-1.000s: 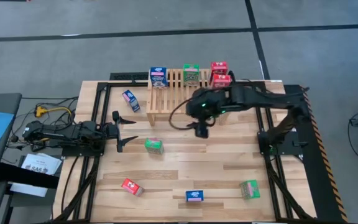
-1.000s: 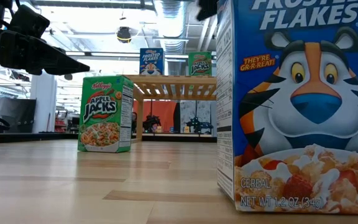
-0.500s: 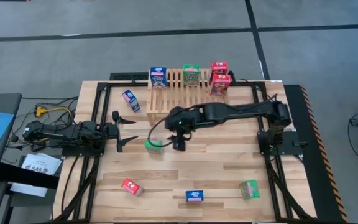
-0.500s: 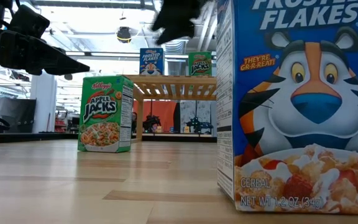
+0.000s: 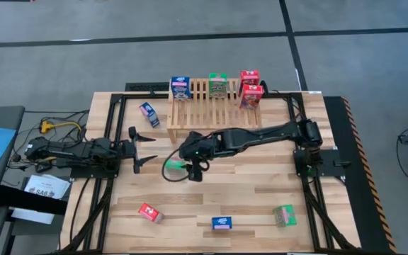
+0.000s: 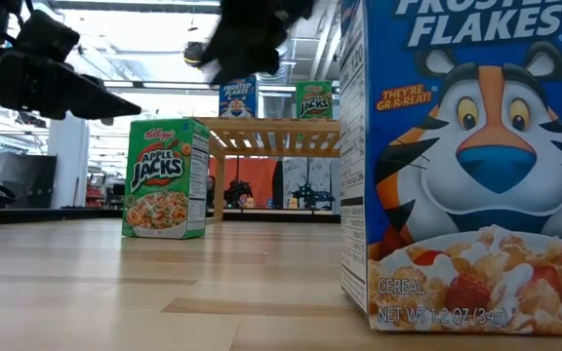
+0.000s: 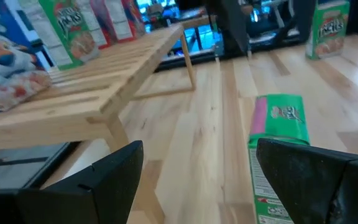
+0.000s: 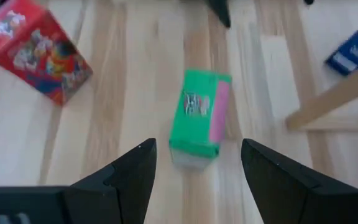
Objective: Stack cereal on shelf
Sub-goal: Put the top green cereal box on the shelf aligned with the other green cereal box
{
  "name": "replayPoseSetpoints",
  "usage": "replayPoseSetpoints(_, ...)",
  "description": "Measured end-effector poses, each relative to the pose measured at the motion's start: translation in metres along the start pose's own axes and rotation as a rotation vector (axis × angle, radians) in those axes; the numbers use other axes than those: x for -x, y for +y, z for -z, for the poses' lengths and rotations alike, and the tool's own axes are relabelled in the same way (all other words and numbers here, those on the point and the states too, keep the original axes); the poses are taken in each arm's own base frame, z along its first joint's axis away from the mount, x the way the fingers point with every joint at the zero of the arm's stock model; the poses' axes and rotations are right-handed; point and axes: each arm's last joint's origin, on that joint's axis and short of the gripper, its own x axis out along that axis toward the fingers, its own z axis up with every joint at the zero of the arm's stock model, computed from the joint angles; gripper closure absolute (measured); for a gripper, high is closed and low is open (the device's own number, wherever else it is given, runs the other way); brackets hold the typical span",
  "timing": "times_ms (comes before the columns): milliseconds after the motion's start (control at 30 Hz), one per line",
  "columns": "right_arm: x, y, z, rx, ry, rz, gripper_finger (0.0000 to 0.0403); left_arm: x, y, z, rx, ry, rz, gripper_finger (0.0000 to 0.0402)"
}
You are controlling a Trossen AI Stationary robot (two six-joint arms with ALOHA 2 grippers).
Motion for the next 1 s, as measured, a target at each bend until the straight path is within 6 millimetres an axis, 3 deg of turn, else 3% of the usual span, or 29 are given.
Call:
replayPoseSetpoints(267,0.0,0.002,-0.001,0.017,-0.031,-0.003,0.0136,-0.001,-0.001,0.002,-0.009,0.022,0.006,0.0097)
replayPoseSetpoints(667,0.001,0.009,-0.003,0.033,-0.057,0.053,0.0061,-0.001,-0.001,0.002,-0.009,0.025,0.008,0.0097)
replayPoseSetpoints(1000,-0.034,0.014,0.011,0.043,-0.016,0.064,0.0062,-0.002,-0.001,0.002,-0.01,0.027,0.008,0.0097)
